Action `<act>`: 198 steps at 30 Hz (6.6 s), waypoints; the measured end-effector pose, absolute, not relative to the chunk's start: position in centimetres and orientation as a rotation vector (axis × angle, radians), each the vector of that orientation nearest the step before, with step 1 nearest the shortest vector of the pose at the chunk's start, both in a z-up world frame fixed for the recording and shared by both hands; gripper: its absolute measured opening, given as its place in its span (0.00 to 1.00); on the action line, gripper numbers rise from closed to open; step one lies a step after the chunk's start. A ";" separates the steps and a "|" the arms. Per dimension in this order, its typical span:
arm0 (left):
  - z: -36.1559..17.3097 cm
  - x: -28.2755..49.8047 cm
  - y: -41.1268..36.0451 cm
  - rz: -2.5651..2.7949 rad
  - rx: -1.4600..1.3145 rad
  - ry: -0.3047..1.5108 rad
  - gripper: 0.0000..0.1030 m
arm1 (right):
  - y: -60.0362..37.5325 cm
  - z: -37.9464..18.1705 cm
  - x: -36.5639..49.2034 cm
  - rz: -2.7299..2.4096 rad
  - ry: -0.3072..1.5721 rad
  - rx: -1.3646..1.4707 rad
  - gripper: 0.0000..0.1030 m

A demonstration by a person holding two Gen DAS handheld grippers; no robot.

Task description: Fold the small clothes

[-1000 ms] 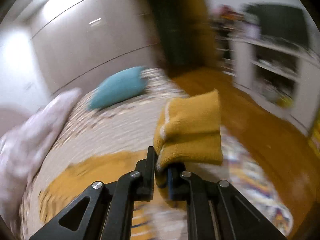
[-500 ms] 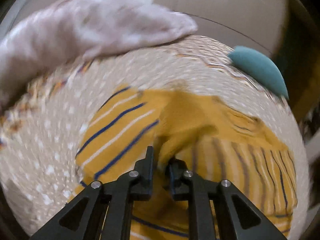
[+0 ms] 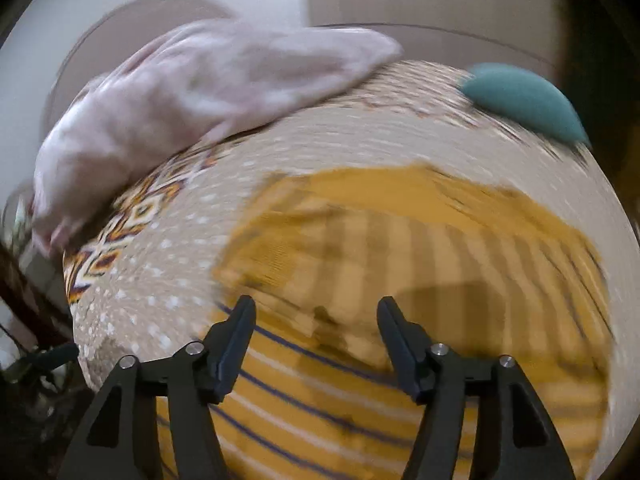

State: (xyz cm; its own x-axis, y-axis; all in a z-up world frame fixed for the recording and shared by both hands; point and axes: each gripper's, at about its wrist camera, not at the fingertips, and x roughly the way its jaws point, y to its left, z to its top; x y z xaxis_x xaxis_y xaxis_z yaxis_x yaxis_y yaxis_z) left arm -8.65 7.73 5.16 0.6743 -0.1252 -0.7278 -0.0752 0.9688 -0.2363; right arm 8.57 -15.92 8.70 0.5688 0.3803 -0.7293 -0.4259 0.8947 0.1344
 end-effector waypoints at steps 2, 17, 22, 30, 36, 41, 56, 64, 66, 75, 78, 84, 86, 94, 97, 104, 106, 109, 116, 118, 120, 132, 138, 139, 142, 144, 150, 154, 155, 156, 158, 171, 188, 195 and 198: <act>4.7 -7.9 6.4 -0.099 -0.244 0.874 0.83 | -22.1 8.6 6.9 0.363 0.876 -0.022 0.69; 1.9 -6.7 0.7 -0.153 -0.150 1.044 0.68 | -41.9 2.5 -9.5 0.057 1.001 0.202 0.67; 1.4 -7.2 0.0 -0.175 -0.121 1.055 0.82 | -41.5 1.6 -9.5 0.161 0.937 0.392 0.73; 0.9 -8.3 -1.1 -0.295 -0.136 1.080 0.95 | -40.6 0.1 -10.9 0.310 0.896 0.629 0.73; 0.5 -9.2 -1.7 -0.374 -0.169 1.117 0.94 | -38.4 -2.3 -11.9 0.371 0.946 0.727 0.73; 0.6 -9.3 -2.1 -0.249 -0.039 1.128 0.42 | -36.6 -2.7 -11.6 0.297 0.959 0.682 0.40; 9.4 -5.1 1.3 -0.347 -0.267 0.917 0.08 | -34.9 5.2 -8.7 0.454 0.839 0.580 0.12; 13.0 13.2 2.0 -0.111 -0.389 0.845 0.10 | -32.8 12.9 9.1 0.476 0.738 0.495 0.15; 11.7 16.9 2.0 -0.052 -0.385 0.920 0.10 | -32.2 11.8 15.6 0.417 0.795 0.452 0.22; 13.8 15.7 3.0 -0.081 -0.318 0.832 0.67 | -32.0 10.4 20.1 0.221 0.814 0.334 0.66; 12.7 14.7 3.5 -0.076 -0.252 0.869 0.67 | -32.1 10.8 18.9 0.231 0.809 0.306 0.66; 7.8 12.5 4.6 -0.074 -0.212 0.974 0.67 | -32.1 9.8 16.4 0.166 0.820 0.144 0.66; 6.4 12.2 4.7 -0.098 -0.232 1.001 0.67 | -32.9 8.9 15.5 0.122 0.831 0.103 0.67; 3.9 13.3 0.3 -0.129 -0.115 1.061 0.27 | -36.1 3.3 13.6 0.100 0.962 0.195 0.73; 6.0 13.1 1.7 -0.195 -0.175 1.079 0.14 | -36.8 3.0 13.3 0.158 0.978 0.314 0.27; 9.0 12.0 4.2 -0.236 -0.189 1.106 0.14 | -39.0 3.5 9.9 0.311 0.997 0.555 0.11; 7.7 12.2 3.9 -0.211 -0.161 1.130 0.17 | -39.0 2.9 8.9 0.246 0.990 0.508 0.13; 6.3 11.6 4.4 -0.169 -0.180 1.125 0.28 | -39.0 3.7 7.8 0.182 0.951 0.463 0.26; 5.7 9.3 6.2 -0.105 -0.213 0.934 0.53 | -35.3 9.4 7.6 0.139 0.779 0.222 0.40; 4.9 9.4 6.3 -0.102 -0.210 0.908 0.57 | -33.0 8.8 9.8 0.180 0.825 0.171 0.40; 4.1 9.6 6.7 -0.111 -0.230 0.886 0.61 | -30.7 7.5 12.9 0.197 0.874 0.122 0.37; 2.3 8.9 12.4 -0.280 -0.622 0.777 0.67 | -24.9 7.5 26.0 -0.127 0.952 -0.197 0.40; 4.6 7.4 14.0 -0.237 -0.569 0.695 0.68 | -14.5 11.0 23.2 0.232 0.955 -0.119 0.49; 4.9 7.1 14.3 -0.208 -0.547 0.679 0.69 | -11.7 11.0 22.8 0.321 0.972 -0.109 0.49; 5.0 6.6 15.5 -0.160 -0.546 0.664 0.70 | -5.8 10.0 22.0 0.459 1.006 -0.123 0.50; 4.5 7.0 16.3 -0.161 -0.588 0.680 0.70 | -2.2 9.1 21.7 0.522 1.026 -0.139 0.50; 3.2 8.1 17.0 -0.171 -0.646 0.728 0.70 | 2.7 6.2 22.3 0.530 1.071 -0.215 0.48; 3.1 7.8 17.1 -0.170 -0.643 0.732 0.70 | 1.6 5.4 23.0 0.420 1.095 -0.256 0.07; 3.1 7.9 17.1 -0.174 -0.642 0.731 0.70 | 0.6 5.8 23.1 0.376 1.085 -0.241 0.06; 3.2 7.8 16.9 -0.179 -0.640 0.730 0.70 | -0.9 6.1 23.4 0.320 1.077 -0.208 0.06; 3.2 7.9 16.5 -0.200 -0.639 0.732 0.70 | -3.9 6.2 23.8 0.197 1.067 -0.155 0.06; 2.8 8.4 15.1 -0.220 -0.613 0.770 0.70 | -10.9 8.4 22.7 0.221 1.012 0.140 0.50; 2.4 8.5 15.9 -0.227 -0.674 0.787 0.70 | -5.4 7.3 22.2 0.289 1.022 0.093 0.60; 2.4 8.3 16.1 -0.217 -0.685 0.786 0.70 | -4.8 6.5 21.5 0.234 1.005 -0.025 0.14; 2.4 8.3 16.2 -0.206 -0.690 0.786 0.70 | -5.1 9.2 19.8 0.260 0.911 -0.021 0.14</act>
